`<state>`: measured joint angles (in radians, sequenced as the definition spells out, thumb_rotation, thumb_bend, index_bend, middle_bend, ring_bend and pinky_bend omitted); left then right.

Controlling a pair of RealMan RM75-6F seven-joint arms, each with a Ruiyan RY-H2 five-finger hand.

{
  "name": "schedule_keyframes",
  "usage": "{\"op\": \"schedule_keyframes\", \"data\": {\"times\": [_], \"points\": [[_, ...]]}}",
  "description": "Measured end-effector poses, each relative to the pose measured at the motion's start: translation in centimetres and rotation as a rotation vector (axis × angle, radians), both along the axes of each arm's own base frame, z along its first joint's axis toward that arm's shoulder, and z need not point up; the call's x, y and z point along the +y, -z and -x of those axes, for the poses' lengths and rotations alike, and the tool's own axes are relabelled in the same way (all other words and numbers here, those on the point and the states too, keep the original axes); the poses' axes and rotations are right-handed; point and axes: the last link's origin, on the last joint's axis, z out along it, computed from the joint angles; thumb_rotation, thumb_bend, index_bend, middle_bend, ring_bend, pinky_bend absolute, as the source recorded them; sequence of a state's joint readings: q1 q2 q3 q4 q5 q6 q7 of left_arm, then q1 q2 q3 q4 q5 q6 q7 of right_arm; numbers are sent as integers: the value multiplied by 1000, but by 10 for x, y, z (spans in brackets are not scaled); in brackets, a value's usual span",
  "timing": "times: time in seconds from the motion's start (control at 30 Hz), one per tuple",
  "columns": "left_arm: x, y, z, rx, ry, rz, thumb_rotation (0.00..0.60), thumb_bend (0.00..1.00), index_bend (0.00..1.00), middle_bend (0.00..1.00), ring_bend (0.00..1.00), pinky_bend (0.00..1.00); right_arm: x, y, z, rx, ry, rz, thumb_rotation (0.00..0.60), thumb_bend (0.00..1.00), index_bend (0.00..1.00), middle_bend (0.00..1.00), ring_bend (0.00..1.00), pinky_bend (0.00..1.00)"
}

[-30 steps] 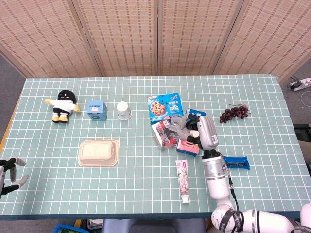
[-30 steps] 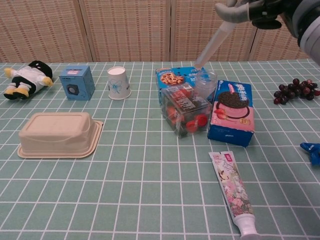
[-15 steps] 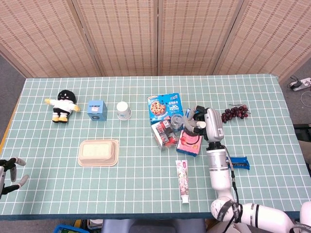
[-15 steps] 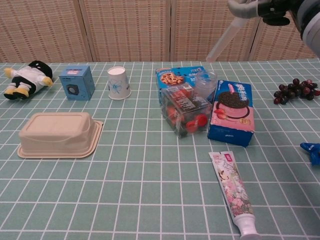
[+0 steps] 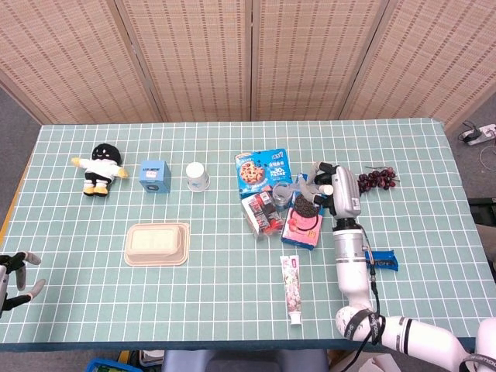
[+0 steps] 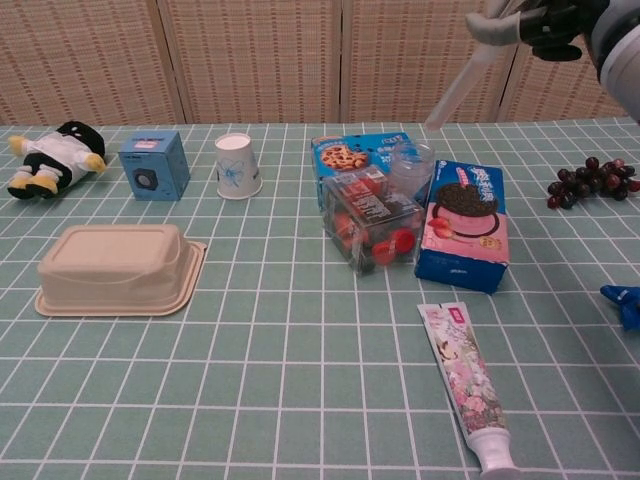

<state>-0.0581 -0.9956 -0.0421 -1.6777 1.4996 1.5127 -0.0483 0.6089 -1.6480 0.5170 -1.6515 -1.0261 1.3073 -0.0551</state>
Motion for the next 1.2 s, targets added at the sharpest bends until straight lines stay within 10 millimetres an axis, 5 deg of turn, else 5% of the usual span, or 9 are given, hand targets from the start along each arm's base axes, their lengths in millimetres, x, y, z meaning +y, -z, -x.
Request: {"op": "schedule_keyframes", "data": {"times": [1.2], "points": [[-4,-9,0,-21,10,-27,600,242,555,736,480,706,-30,28,-5,-45,127,-136,600,565,800,1000,1000,1000]]}}
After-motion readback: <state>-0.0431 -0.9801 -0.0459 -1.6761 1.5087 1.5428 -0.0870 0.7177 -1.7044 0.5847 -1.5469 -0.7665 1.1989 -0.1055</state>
